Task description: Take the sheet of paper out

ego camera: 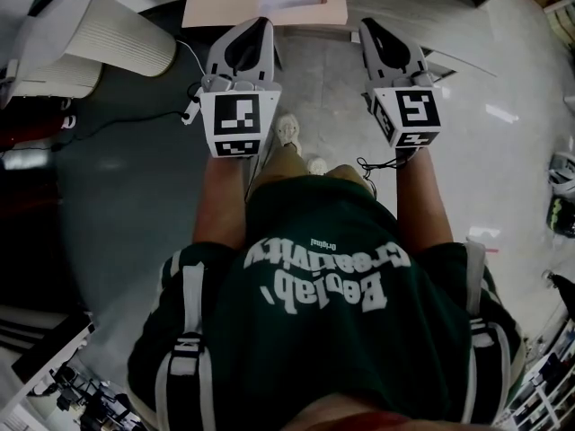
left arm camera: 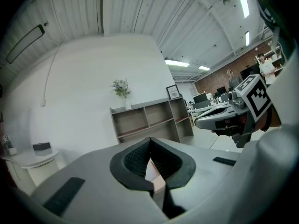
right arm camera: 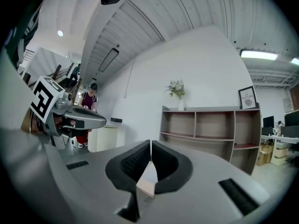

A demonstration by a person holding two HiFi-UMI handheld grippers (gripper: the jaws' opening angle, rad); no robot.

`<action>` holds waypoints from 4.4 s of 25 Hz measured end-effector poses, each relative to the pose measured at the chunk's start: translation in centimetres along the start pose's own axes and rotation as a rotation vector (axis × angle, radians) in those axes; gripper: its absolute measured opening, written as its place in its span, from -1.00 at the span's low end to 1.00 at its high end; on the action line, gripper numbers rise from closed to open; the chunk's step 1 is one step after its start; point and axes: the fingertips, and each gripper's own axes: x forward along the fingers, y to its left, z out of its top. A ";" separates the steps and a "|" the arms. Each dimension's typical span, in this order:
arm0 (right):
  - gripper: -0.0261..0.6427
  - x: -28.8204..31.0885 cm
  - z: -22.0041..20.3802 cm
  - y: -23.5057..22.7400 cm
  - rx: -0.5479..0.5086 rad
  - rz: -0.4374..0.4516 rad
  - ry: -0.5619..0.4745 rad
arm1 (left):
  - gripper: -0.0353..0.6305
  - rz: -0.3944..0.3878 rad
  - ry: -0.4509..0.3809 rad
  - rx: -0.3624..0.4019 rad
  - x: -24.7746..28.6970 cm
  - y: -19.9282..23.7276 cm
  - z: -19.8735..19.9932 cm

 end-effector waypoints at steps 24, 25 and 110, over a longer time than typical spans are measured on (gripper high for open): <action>-0.81 20.0 0.0 -5.6 -0.009 -0.063 0.025 | -0.84 -0.073 -0.001 -0.004 17.6 12.4 -3.3; -0.81 21.1 0.0 -5.8 -0.007 -0.067 0.027 | -0.84 -0.079 0.002 -0.004 18.5 13.2 -3.5; -0.81 49.9 -6.7 -15.7 0.035 0.053 0.079 | -0.25 -0.387 0.386 -0.199 44.5 22.2 -22.1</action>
